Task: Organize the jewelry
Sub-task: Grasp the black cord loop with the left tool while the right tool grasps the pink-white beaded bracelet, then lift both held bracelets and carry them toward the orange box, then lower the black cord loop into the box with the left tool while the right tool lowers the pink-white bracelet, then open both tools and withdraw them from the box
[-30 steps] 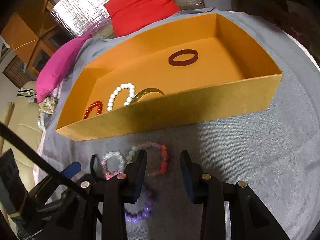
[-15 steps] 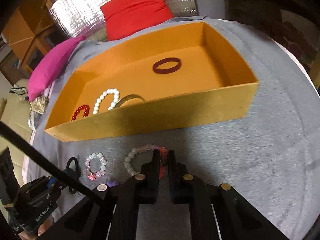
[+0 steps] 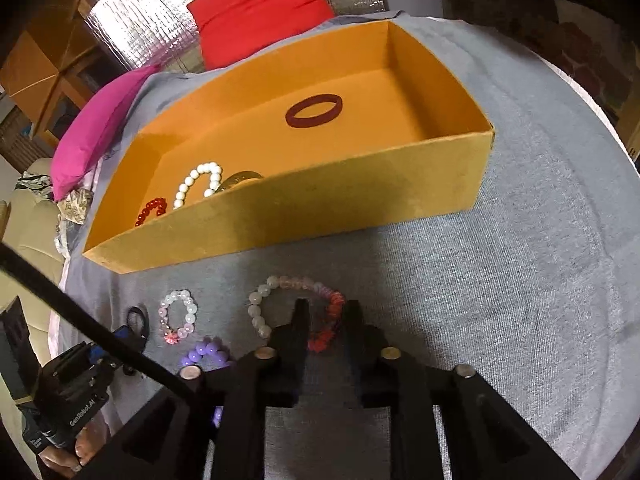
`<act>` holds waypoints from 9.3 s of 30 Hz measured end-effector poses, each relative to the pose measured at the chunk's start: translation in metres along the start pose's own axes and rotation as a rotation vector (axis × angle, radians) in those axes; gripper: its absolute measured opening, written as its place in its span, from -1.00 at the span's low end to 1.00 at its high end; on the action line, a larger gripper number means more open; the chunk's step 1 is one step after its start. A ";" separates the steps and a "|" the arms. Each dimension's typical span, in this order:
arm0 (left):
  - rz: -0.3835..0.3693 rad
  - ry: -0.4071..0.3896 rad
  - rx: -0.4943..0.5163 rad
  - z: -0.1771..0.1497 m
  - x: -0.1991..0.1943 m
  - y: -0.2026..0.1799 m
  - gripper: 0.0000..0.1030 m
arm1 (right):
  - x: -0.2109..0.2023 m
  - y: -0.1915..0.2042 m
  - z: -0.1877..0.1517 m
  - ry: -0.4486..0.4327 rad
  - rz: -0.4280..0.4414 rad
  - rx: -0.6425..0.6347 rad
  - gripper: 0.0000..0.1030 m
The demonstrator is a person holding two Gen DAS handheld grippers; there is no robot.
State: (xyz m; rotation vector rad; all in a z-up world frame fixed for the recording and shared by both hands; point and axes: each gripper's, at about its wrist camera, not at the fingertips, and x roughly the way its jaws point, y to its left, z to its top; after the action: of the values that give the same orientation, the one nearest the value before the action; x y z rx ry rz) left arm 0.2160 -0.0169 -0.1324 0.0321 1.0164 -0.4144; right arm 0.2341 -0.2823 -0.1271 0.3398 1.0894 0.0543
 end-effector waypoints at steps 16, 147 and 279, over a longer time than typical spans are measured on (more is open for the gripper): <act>-0.001 -0.080 0.022 0.002 -0.018 0.000 -0.87 | -0.021 0.010 -0.003 -0.156 -0.028 -0.085 -0.85; 0.279 -0.294 0.036 0.128 -0.027 -0.009 -0.90 | -0.026 0.019 0.075 -0.440 0.085 0.038 -0.84; 0.522 -0.170 0.108 -0.033 -0.062 0.009 0.35 | -0.092 0.008 -0.037 -0.370 0.072 -0.016 -0.14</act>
State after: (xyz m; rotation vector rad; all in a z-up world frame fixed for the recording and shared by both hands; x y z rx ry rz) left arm 0.1640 0.0188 -0.1007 0.3466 0.7798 0.0065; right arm 0.1598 -0.2845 -0.0613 0.3581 0.7103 0.0620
